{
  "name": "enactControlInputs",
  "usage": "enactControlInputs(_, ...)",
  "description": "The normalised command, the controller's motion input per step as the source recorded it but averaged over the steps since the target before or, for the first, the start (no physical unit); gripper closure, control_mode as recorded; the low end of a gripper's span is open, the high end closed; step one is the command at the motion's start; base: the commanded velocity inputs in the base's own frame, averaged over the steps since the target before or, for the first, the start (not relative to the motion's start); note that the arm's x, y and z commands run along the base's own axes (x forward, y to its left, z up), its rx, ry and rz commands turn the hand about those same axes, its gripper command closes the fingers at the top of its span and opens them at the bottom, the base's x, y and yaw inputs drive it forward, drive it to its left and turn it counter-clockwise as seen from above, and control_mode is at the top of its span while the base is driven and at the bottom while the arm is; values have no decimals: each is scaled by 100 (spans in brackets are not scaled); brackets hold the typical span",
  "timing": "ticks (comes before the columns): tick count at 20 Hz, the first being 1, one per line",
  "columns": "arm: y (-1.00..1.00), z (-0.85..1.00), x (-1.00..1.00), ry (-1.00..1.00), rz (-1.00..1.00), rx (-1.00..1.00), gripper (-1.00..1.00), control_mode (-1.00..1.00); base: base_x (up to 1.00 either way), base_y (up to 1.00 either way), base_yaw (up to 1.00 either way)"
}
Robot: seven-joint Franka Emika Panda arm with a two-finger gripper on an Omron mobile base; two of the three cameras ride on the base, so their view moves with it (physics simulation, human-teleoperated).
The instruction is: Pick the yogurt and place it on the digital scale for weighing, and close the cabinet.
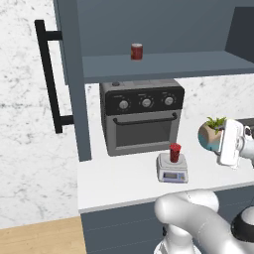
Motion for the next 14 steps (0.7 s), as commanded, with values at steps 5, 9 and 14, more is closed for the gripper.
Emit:
enactControlInputs(5,-55,17,0,-52,-8,17,-100,-100,0,0,0)
enactControlInputs(9,-56,4,0,-54,-11,16,-100,-100,0,0,0)
enactControlInputs(14,-41,10,0,-33,-15,13,-100,-100,0,0,0)
